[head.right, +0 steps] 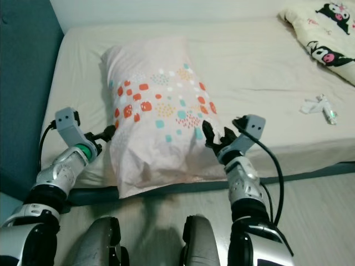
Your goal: Clean up the room
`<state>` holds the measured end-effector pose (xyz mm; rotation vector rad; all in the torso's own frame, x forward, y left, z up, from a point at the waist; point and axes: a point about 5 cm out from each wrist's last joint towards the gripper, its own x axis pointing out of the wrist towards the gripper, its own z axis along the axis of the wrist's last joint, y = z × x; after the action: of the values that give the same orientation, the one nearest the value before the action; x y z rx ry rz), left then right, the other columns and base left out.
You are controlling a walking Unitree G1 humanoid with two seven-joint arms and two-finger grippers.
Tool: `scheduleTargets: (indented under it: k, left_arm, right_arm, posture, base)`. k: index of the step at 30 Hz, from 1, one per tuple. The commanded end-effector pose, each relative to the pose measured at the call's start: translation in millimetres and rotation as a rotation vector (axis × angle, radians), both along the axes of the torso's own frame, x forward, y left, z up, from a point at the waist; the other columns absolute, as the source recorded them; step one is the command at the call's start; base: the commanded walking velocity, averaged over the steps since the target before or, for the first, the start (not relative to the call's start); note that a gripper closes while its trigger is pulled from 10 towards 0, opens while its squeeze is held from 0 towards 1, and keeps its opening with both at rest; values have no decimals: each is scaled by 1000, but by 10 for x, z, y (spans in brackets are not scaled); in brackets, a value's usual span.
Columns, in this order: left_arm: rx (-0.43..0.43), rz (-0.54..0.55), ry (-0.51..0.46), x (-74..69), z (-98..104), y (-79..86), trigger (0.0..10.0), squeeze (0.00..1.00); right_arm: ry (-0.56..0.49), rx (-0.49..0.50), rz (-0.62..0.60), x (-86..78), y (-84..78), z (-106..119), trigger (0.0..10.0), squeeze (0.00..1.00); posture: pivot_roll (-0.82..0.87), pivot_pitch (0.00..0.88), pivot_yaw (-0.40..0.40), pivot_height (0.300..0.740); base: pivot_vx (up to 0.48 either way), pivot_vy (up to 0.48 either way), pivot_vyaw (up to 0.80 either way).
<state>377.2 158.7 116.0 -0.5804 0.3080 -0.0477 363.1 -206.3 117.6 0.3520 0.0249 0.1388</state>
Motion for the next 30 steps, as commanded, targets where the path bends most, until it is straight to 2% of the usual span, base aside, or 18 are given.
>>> scheduleTargets:
  k: [1,6,8,9,10,11,12,16,18,19,21,22,24,25,28,30]
  left_arm:
    - [-82,-31,55,-26,-88,-80,10000,1000]
    - [-133,-77,76,-25,-116,-194,10000,1000]
    - [-129,-99,68,-30,-121,-231,10000,1000]
    - [-89,-126,63,-41,-148,-273,10000,1000]
    - [-58,-147,61,-55,-178,-302,10000,831]
    - [-58,-147,61,-55,-178,-302,10000,831]
    - [-39,-159,61,-69,-207,-321,10000,0]
    - [-9,-212,58,-131,-309,-391,10000,0]
    - [58,-264,48,-182,-372,-429,10000,0]
    - [58,-264,48,-182,-372,-429,10000,0]
    - [144,-357,36,-264,-460,-498,10000,0]
    - [144,-357,36,-264,-460,-498,10000,0]
    - [167,-427,66,-343,-552,-558,10000,0]
    - [155,-458,106,-385,-605,-587,10000,0]
    - [144,-478,139,-420,-652,-610,10000,0]
    - [84,-496,186,-467,-706,-660,10000,0]
  right_arm:
    - [44,-63,-20,-27,-38,-86,10000,0]
    - [64,-161,-53,-19,-135,-89,10000,0]
    - [69,-182,-64,-13,-162,-79,10000,0]
    - [79,-213,-77,-6,-189,-74,10000,0]
    - [86,-235,-85,-1,-203,-71,10000,0]
    - [86,-235,-85,-1,-203,-71,10000,0]
    - [90,-253,-90,4,-209,-68,10000,0]
    - [113,-284,-101,25,-198,-69,10000,0]
    - [138,-266,-103,21,-189,-104,10000,0]
    - [138,-266,-103,21,-189,-104,10000,0]
    - [170,-171,-107,14,-164,-159,10000,0]
    - [170,-171,-107,14,-164,-159,10000,0]
    - [200,-130,-106,1,-133,-215,10000,0]
    - [211,-136,-100,-8,-112,-243,10000,0]
    - [220,-143,-93,-15,-85,-269,10000,0]
    - [232,-158,-82,-23,-35,-304,10000,0]
  posture:
    - [29,107,74,609]
    - [32,108,77,609]
    - [33,111,78,609]
    - [36,114,77,609]
    - [39,117,77,609]
    - [39,117,77,609]
    - [40,117,76,609]
    - [41,120,73,609]
    - [45,122,67,609]
    - [45,122,67,609]
    - [52,128,64,609]
    - [52,128,64,609]
    - [56,129,66,609]
    - [57,128,66,609]
    - [57,128,66,609]
    - [54,128,63,609]
  base:
    - [0,0,0]
    - [0,0,0]
    - [0,0,0]
    - [0,0,0]
    - [0,0,0]
    - [0,0,0]
    - [0,0,0]
    - [0,0,0]
    - [0,0,0]
    - [0,0,0]
    - [0,0,0]
    - [0,0,0]
    - [0,0,0]
    - [0,0,0]
    - [0,0,0]
    - [0,0,0]
